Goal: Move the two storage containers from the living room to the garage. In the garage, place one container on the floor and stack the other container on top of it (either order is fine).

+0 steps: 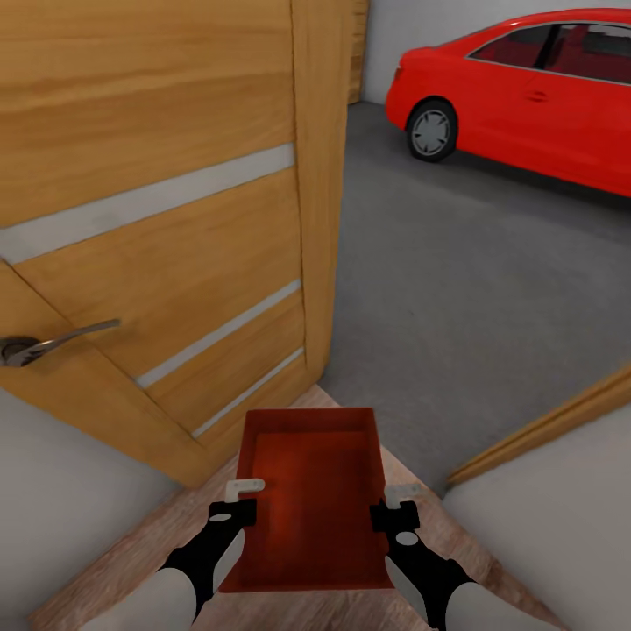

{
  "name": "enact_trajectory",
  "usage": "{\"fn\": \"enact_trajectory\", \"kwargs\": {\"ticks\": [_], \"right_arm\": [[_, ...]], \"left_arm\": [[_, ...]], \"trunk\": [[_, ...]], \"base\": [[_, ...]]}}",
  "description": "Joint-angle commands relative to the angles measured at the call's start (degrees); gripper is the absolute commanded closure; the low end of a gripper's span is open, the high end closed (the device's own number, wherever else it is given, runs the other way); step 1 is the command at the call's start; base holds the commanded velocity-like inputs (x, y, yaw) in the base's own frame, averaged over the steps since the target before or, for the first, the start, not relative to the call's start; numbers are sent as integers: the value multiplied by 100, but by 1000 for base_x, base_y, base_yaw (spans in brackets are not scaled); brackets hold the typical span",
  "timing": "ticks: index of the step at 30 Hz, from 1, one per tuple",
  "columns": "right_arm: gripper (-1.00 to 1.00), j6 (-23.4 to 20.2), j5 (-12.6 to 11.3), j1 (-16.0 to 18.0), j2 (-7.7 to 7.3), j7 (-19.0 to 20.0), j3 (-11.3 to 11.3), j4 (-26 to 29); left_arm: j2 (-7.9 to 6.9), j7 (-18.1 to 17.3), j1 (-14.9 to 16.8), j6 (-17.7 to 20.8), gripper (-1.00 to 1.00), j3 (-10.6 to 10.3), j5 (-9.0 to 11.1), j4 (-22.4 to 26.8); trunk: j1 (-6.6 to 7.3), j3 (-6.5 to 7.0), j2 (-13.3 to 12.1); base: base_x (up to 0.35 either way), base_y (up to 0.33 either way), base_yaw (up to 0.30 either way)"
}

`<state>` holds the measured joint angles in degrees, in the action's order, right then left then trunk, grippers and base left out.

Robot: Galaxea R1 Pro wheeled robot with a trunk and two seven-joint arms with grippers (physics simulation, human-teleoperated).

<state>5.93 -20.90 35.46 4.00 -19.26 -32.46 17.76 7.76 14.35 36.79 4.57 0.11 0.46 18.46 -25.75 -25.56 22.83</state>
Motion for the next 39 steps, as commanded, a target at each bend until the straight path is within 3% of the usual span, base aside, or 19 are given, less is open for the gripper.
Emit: {"fn": "enact_trajectory", "kwargs": {"ticks": [1,30,39], "right_arm": [[100,48,-72,13,-4,-113,135,-9],[100,48,-72,11,-4,-113,135,-9],[100,48,-72,12,-4,-113,135,-9]], "left_arm": [[-12,83,-6,40,100,-46,-94,17],[-12,86,-6,28,100,-55,-101,17],[-3,86,-6,32,100,-63,-117,17]], "trunk": [[-4,-8,9],[-4,-8,9],[-4,-8,9]], "base": [[58,55,-65],[3,3,-225],[153,204,-60]]}}
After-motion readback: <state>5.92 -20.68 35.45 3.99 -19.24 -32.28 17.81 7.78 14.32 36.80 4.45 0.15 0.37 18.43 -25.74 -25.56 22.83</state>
